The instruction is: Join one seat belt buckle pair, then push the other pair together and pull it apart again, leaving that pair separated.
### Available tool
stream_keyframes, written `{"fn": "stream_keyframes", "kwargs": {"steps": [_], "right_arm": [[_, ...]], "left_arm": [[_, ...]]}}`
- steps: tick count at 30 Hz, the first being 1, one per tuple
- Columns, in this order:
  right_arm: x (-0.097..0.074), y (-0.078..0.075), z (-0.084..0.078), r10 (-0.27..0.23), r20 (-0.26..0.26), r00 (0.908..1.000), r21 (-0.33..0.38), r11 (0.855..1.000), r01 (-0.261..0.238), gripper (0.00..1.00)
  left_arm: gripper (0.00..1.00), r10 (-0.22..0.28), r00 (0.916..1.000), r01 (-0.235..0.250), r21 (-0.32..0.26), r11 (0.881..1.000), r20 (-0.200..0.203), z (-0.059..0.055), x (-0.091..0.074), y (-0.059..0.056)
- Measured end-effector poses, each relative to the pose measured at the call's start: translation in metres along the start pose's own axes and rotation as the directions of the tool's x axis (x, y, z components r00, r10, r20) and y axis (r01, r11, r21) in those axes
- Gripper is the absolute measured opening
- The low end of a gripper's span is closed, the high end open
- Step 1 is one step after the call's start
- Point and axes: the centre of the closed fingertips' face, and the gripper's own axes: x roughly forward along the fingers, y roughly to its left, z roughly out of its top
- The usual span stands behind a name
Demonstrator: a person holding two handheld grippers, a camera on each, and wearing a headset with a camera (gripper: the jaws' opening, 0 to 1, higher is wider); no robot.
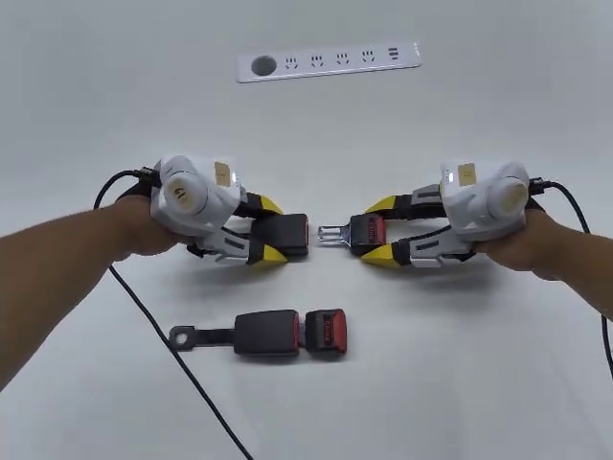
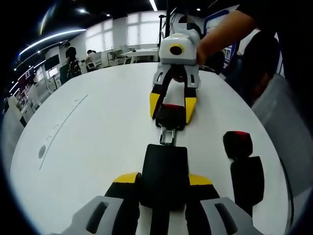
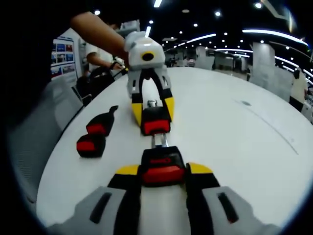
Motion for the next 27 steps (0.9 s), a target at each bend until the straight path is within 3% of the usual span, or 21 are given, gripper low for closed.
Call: {"fn": "stream_keyframes", "kwargs": {"steps": [4, 17, 21, 27], "right_arm": [[0.009, 0.003, 0.005, 0.007, 0.006, 1.0000, -0.004, 1.000, -0.007, 0.35], [0.008, 0.006, 0.003, 0.000, -0.031, 0.9995, -0.028, 1.000, 0.000, 0.36], [0.016, 0.010, 0.009, 0.004, -0.040, 0.9992, -0.036, 0.999, -0.006, 0.36], [0.017, 0.004, 0.007, 0.005, -0.052, 0.9986, -0.040, 0.999, -0.007, 0.36]], "left_arm": [[0.37, -0.001, 1.0000, 0.001, 0.000, 1.000, 0.001, 0.000, 0.000, 0.000], [0.36, -0.012, 0.9999, 0.013, 0.017, 1.000, -0.008, -0.001, -0.001, -0.001], [0.36, -0.017, 0.9998, 0.017, 0.024, 1.000, -0.008, -0.001, -0.001, -0.002], [0.36, -0.020, 0.9998, 0.020, 0.025, 0.999, -0.010, -0.002, -0.002, -0.002]]}}
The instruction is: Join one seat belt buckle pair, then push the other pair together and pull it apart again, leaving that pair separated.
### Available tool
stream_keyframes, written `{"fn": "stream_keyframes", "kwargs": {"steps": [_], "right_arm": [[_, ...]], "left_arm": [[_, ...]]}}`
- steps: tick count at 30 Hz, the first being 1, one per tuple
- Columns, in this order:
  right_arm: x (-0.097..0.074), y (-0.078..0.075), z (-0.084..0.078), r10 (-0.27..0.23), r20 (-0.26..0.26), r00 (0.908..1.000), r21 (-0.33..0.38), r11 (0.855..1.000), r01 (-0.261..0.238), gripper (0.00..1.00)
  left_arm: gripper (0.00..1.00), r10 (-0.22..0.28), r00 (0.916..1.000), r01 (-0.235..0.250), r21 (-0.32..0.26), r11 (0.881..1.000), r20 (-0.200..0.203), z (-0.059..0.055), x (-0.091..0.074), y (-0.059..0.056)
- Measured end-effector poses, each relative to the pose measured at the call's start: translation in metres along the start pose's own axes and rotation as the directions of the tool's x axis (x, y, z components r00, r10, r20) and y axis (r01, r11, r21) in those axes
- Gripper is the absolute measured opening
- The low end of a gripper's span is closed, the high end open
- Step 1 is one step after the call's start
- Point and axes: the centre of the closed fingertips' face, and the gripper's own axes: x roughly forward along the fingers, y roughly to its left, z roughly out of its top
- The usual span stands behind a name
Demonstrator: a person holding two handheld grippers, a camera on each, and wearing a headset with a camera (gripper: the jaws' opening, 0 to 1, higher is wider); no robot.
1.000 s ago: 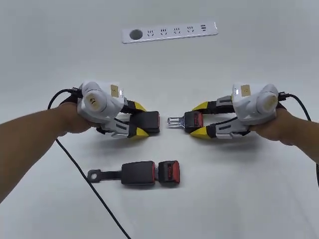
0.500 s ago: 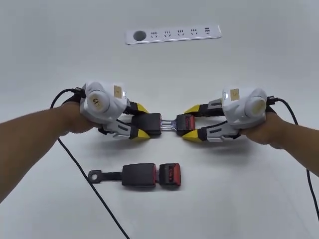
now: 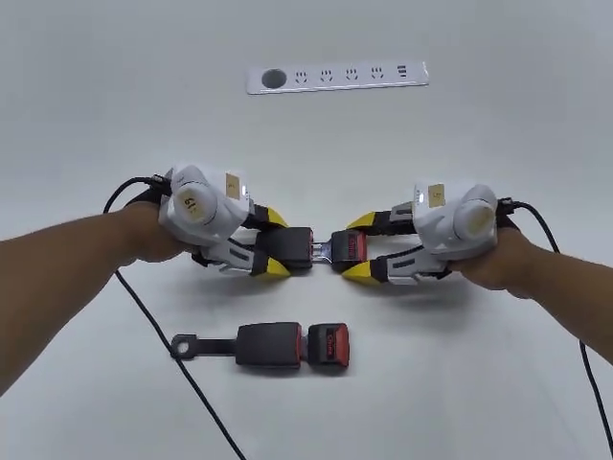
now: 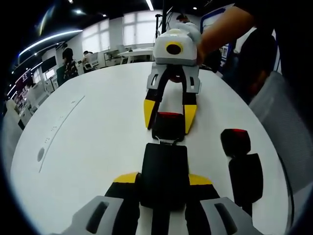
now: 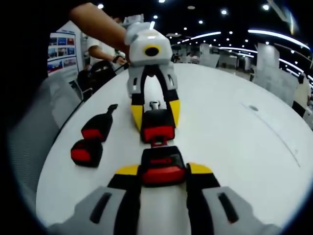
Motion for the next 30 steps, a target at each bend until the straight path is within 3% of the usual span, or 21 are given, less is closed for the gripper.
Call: {"fn": "stream_keyframes", "kwargs": {"steps": [11, 21, 30], "right_arm": [[0.004, 0.001, 0.005, 0.011, -0.038, 0.9992, 0.002, 1.000, -0.011, 0.35], [0.013, 0.003, 0.010, -0.005, -0.045, 0.9990, 0.017, 1.000, 0.005, 0.35], [0.019, -0.006, 0.011, -0.026, -0.067, 0.9974, 0.032, 0.999, 0.028, 0.35]], "left_arm": [[0.36, -0.003, 1.0000, 0.003, 0.001, 1.000, -0.006, 0.000, 0.000, 0.000], [0.35, -0.014, 0.9998, 0.014, 0.012, 1.000, -0.016, 0.000, 0.001, -0.001], [0.35, -0.019, 0.9996, 0.019, 0.010, 1.000, -0.021, -0.001, 0.001, -0.001]]}}
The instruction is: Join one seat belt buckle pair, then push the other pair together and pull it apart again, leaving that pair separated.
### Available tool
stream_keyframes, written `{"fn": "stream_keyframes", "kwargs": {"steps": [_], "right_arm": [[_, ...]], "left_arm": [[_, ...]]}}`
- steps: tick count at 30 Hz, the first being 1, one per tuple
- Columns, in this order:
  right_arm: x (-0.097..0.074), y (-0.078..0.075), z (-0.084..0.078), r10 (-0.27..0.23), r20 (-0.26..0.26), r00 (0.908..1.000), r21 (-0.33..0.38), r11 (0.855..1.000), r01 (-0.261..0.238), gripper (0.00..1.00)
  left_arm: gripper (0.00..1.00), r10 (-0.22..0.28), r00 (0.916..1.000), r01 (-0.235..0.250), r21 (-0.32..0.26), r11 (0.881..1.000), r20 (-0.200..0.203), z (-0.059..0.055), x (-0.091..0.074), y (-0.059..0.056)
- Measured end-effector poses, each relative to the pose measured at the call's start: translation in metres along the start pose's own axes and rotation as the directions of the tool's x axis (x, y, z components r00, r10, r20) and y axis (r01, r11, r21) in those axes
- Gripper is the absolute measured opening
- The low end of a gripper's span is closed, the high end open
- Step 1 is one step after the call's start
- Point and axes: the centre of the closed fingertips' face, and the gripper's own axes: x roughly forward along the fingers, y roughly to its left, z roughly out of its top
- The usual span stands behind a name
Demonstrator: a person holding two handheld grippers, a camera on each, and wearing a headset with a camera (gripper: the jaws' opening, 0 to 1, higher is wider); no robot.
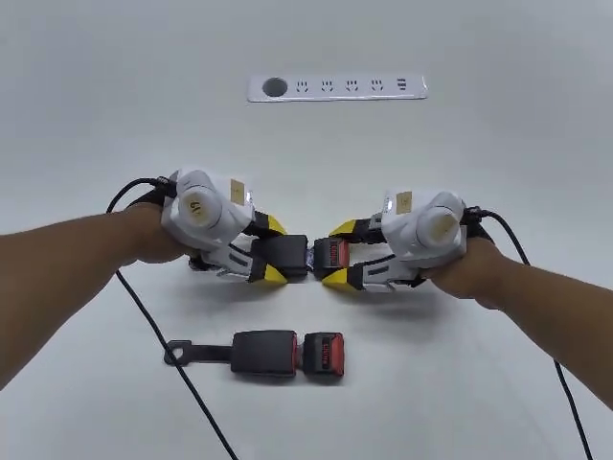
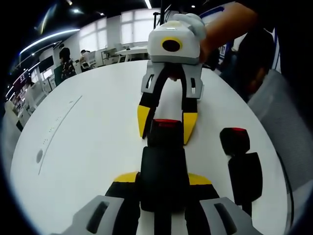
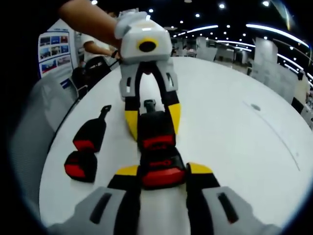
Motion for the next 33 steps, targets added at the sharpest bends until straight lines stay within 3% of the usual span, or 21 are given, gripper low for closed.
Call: {"fn": "stream_keyframes", "kwargs": {"steps": [33], "right_arm": [[0.0036, -0.0015, 0.0010, -0.035, -0.031, 0.9989, 0.006, 0.999, 0.036, 0.36]], "left_arm": [[0.36, -0.015, 0.9998, 0.015, 0.022, 1.000, -0.017, 0.0004, -0.0003, 0.0007]]}}
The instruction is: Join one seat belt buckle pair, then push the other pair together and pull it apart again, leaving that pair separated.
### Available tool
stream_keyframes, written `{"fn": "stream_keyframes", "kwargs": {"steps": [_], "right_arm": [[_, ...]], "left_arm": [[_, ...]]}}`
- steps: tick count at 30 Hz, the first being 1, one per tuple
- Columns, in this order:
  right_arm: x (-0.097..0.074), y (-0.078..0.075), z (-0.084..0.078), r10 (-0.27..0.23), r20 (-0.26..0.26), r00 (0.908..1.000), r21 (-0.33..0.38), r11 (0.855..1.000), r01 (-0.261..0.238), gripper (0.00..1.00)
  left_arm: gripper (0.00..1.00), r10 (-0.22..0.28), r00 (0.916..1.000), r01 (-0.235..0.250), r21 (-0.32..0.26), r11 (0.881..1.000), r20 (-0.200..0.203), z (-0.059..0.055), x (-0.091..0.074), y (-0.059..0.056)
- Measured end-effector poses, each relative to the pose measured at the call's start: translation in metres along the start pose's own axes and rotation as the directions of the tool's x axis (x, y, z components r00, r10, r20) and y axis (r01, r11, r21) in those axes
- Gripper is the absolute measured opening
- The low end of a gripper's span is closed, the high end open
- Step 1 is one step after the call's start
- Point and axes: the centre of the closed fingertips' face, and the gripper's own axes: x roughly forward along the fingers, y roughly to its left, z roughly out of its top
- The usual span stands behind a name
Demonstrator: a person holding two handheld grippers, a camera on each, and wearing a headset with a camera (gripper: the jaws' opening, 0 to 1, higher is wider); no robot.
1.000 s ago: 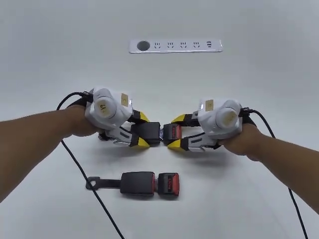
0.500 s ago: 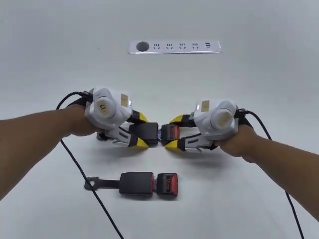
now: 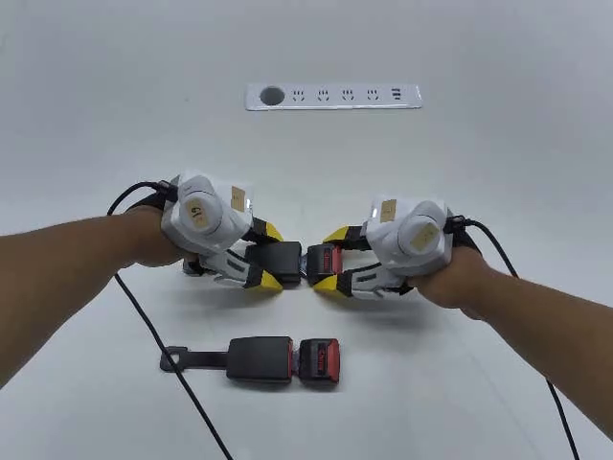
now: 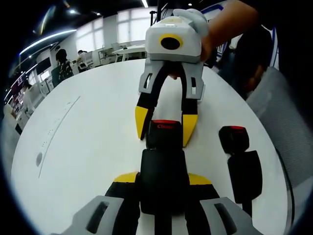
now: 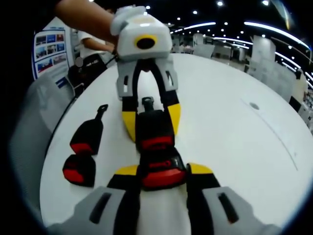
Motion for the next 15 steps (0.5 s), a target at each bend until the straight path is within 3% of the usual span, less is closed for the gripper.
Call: {"fn": "stream_keyframes", "kwargs": {"steps": [15], "right_arm": [[-0.0008, 0.0018, 0.0000, -0.003, -0.005, 1.0000, -0.004, 1.000, 0.003, 0.36]], "left_arm": [[0.36, -0.010, 0.9999, 0.010, 0.011, 1.000, -0.004, 0.0007, 0.0002, -0.0001]]}}
